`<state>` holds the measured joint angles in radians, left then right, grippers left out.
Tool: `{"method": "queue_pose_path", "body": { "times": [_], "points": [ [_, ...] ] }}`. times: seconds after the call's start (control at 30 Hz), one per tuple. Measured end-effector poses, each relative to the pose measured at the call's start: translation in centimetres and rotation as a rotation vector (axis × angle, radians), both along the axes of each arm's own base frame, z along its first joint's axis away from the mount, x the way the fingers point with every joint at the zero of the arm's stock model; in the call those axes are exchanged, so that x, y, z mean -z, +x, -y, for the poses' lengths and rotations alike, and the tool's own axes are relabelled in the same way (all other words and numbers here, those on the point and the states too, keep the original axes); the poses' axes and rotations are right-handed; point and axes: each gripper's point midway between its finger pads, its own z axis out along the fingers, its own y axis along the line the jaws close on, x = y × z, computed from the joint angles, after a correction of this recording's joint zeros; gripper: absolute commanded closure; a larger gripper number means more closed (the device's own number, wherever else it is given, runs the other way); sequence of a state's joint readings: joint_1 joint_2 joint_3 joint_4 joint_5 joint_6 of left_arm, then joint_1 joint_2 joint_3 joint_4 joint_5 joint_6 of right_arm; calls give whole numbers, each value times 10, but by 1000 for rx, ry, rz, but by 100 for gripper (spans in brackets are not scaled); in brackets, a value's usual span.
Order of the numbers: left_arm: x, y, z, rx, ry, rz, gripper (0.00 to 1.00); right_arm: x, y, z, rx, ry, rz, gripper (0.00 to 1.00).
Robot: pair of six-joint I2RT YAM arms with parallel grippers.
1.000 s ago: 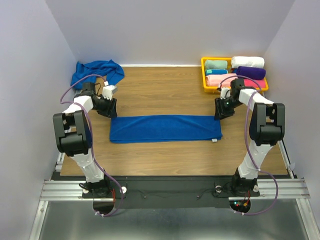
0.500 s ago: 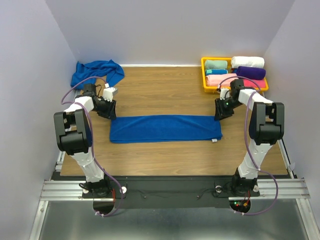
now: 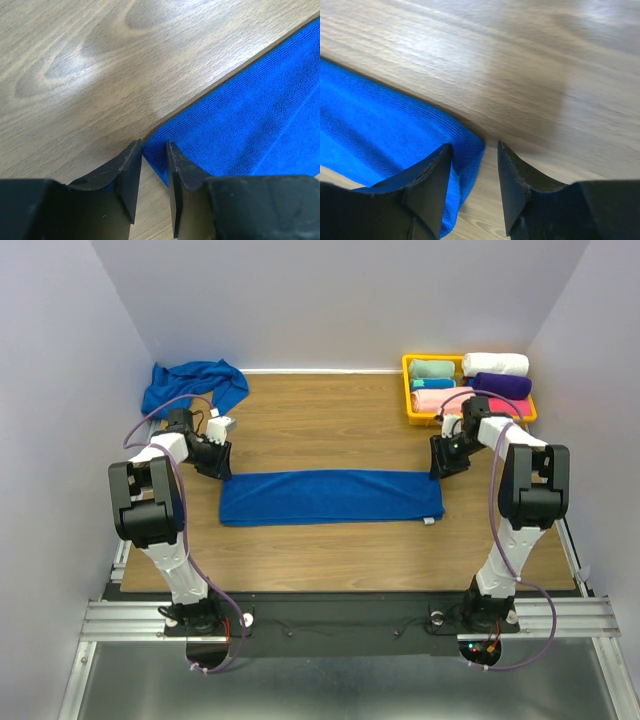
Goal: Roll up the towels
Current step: Fold the towel
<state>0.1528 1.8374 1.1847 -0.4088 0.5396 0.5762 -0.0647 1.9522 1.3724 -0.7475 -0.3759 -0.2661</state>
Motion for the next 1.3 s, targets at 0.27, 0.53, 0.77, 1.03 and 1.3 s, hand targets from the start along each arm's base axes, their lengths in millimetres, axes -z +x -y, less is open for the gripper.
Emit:
{"method": "queue_pose_path", "body": {
  "times": [0.27,0.53,0.77,1.03,1.3],
  "points": [
    [0,-1,0,4,1,-2,63,-6,10,7,-5,-19,34,51],
    [1,-3,0,7,1,-9,65,-9,10,-2,-37,28,45,60],
    [6,-5,1,12,-3,-27,78,-7,10,-2,-59,32,49,89],
    [6,-5,2,16,-8,-27,100,-3,9,-2,-73,28,44,99],
    [4,-2,-7,-4,7,-17,100,-2,10,7,-65,-2,45,99]
  ]
}}
